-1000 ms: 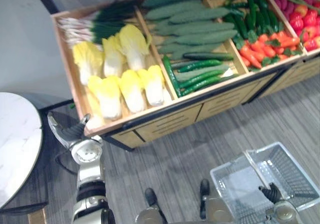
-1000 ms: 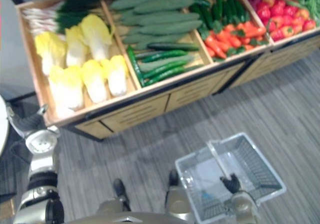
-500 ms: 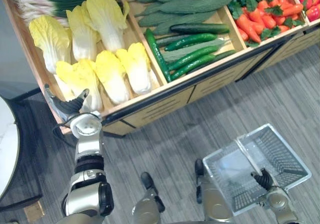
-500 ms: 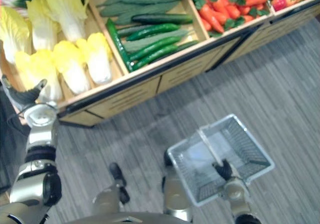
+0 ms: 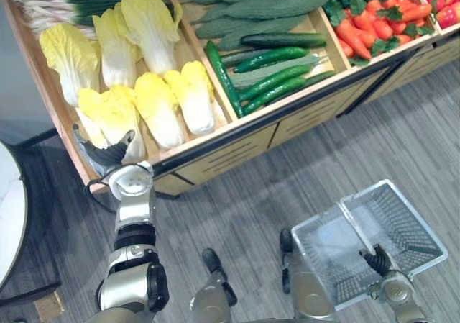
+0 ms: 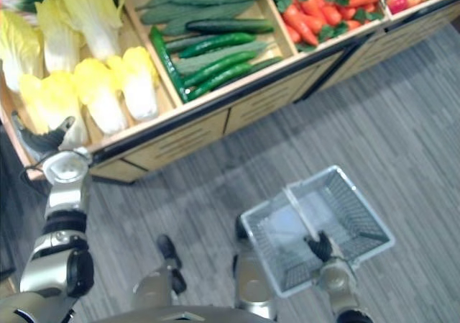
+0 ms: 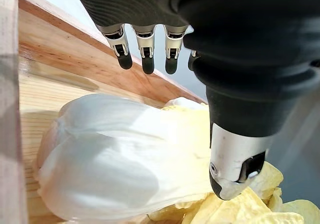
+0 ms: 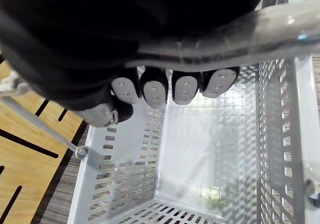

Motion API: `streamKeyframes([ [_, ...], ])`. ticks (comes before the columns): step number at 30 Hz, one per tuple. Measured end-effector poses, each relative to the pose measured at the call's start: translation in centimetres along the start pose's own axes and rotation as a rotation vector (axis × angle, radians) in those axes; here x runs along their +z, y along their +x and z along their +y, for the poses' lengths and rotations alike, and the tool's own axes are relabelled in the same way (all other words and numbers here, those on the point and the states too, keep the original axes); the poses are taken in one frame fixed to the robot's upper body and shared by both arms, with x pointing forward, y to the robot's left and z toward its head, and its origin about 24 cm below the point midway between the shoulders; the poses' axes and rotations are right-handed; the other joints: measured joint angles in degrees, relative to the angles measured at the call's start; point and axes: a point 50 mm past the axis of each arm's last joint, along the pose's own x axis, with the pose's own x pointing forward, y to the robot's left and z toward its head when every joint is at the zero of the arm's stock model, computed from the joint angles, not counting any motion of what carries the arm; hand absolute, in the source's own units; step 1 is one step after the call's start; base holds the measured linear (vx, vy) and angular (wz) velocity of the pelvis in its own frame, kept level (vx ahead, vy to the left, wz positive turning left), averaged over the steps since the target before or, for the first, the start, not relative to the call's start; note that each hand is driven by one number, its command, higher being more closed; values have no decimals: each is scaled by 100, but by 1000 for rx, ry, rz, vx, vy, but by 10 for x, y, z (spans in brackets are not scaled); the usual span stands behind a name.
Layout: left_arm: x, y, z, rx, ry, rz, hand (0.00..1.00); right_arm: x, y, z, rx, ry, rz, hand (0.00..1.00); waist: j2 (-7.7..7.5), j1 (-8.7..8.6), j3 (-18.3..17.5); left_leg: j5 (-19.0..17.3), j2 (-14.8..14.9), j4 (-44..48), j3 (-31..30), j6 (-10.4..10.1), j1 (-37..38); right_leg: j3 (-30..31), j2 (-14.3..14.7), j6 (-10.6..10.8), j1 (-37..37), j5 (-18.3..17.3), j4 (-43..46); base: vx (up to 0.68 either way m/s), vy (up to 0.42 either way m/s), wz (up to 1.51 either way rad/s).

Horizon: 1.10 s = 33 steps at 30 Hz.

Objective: Pick vegetable in the basket

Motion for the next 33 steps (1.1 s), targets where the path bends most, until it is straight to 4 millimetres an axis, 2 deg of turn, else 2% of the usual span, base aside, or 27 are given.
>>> streamKeyframes([
  [15,-26,-4,-1,-9,126,86,0,2,1,2,5,2,-6,100,-41,-2,24,15,13,-2,126,-10,-9,135,27,25,-60,55,-73,2,-9,-4],
  [31,-5,9,-13,-22,83,83,0,10,4,2,-4,-3,-33,100,-68,22,65,39,40,-9,251,-30,-240,240,58,26,-364,120,-71,6,-7,-4],
  [32,-4,11,-12,-20,84,82,100,11,5,2,-5,-3,-35,100,-68,21,66,46,44,-6,252,-28,-271,240,61,25,-398,123,-72,0,0,0],
  [33,-2,14,-13,-19,88,84,100,11,5,2,-6,-2,-37,100,-68,21,65,53,55,-4,251,-30,-297,238,69,21,-421,127,-71,0,0,0],
])
